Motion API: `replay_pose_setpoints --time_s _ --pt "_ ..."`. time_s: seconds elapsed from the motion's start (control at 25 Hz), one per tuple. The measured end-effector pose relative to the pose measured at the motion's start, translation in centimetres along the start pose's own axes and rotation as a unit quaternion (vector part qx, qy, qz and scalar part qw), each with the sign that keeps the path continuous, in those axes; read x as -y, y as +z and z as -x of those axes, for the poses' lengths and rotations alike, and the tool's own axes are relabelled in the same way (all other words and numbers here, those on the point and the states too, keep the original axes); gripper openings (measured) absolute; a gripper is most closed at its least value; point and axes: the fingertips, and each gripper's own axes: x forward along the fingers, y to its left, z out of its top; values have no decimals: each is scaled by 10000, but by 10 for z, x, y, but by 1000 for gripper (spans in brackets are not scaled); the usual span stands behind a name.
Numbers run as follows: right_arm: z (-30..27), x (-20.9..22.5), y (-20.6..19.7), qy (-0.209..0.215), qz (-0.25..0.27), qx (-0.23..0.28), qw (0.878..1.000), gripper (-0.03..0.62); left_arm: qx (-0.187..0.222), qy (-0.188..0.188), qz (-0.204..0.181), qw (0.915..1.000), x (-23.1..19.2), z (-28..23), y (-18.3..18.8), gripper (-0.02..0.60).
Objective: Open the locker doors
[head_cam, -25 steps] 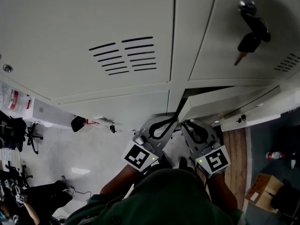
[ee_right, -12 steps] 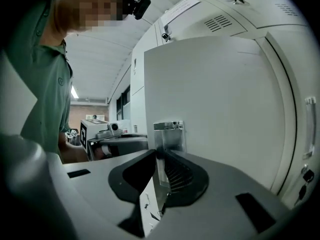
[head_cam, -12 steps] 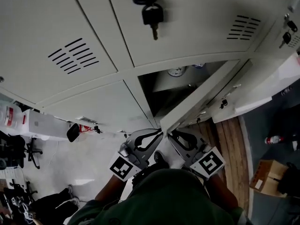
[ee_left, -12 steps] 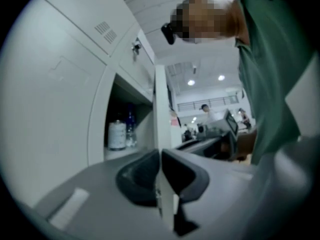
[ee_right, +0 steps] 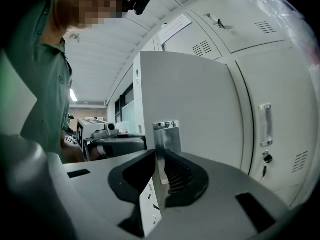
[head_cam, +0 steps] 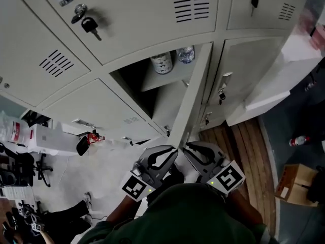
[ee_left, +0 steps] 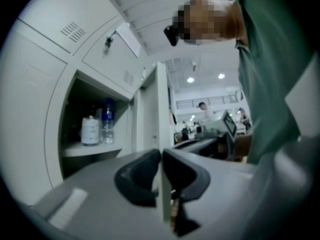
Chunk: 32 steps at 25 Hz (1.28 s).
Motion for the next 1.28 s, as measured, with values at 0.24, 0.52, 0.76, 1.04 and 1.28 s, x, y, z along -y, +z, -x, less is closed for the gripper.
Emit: replay_pose_setpoints --time_s 0.24,0.52,0.76,1.04,1.28 --pt "58 14 -4 -406 -124 92 9991 28 -29 -234 -56 9997 48 -36 1 21" --pt "116 48 -6 -1002 -189 175 9946 28 -5 -531 -184 9984 87 -88 3 21" --pt "143 55 0 -1137 -296 337 9925 28 5 -636 -35 9980 102 -122 3 20" --pt "142 35 8 -623 -8 382 9973 21 -3 -326 11 9995 103 -123 11 3" --pt "105 0 10 29 160 309 9994 21 59 422 47 9991 69 -73 22 3"
